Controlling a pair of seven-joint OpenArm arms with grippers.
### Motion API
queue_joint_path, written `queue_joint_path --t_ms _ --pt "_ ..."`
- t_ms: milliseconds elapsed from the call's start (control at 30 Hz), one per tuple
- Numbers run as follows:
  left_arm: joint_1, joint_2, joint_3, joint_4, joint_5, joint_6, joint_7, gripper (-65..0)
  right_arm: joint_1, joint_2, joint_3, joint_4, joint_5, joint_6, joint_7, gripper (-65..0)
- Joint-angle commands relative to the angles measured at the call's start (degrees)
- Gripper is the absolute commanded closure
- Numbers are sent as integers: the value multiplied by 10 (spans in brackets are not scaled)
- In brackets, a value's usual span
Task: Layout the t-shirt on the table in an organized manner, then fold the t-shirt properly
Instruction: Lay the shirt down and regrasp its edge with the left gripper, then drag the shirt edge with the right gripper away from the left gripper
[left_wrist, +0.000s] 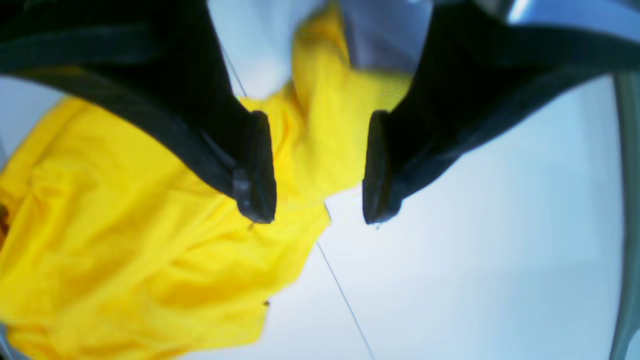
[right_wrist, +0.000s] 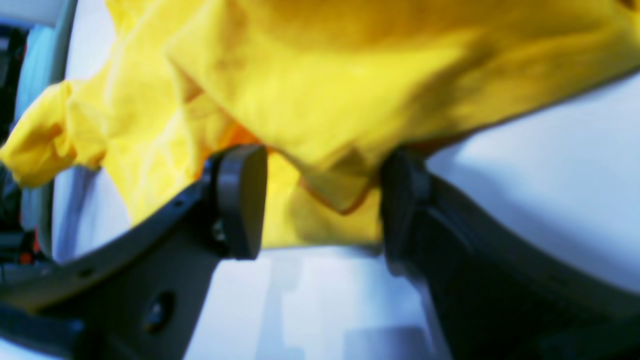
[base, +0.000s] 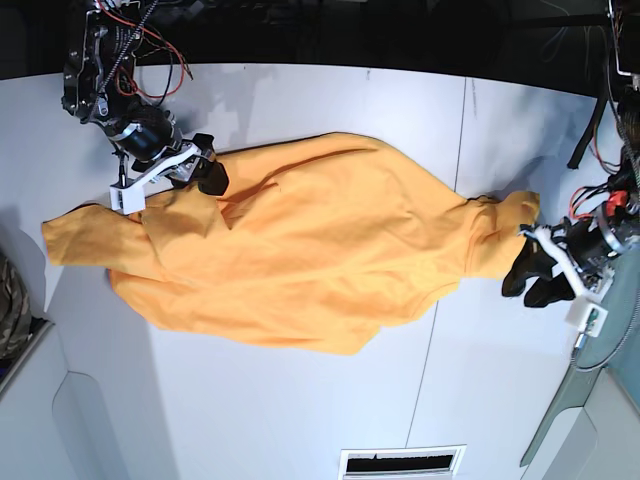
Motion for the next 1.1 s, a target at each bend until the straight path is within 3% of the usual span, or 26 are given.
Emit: queue_joint_path --t_ms 0,300,467,500,567,600,700,733,867,967,1067 --pt "-32 -3 14 -18 2 4 -24 -316 -2 1 -11 0 -11 0 -22 -353" --pt "-233 80 172 -301 137 62 -139 -316 -2 1 -43 0 -13 7 -40 -353" --pt "-275 128 218 -403 185 63 -169 -316 -2 1 -43 0 -36 6 -39 -353" --pt "-275 134 223 -414 193 63 -175 -316 -2 1 -43 0 -37 6 -39 -340" --pt "-275 143 231 -429 198 63 -175 -303 -2 1 -43 0 -37 6 -39 -254" --pt "-273 146 235 -435 199 63 -176 -260 -2 1 -43 0 -37 6 -37 -201" --pt "-270 149 240 -450 201 77 -176 -38 -2 1 -43 0 -37 7 -14 -53" --pt "-268 148 240 -452 203 77 -176 0 -2 1 -43 0 -37 7 -7 -2" --pt "-272 140 240 -452 226 84 -157 0 -2 1 -31 9 -48 19 3 0" --pt "-286 124 240 -452 225 116 -135 0 -2 2 0 31 -48 24 -24 0" --pt "-299 104 240 -452 224 120 -120 0 -10 3 49 67 -42 25 -48 0"
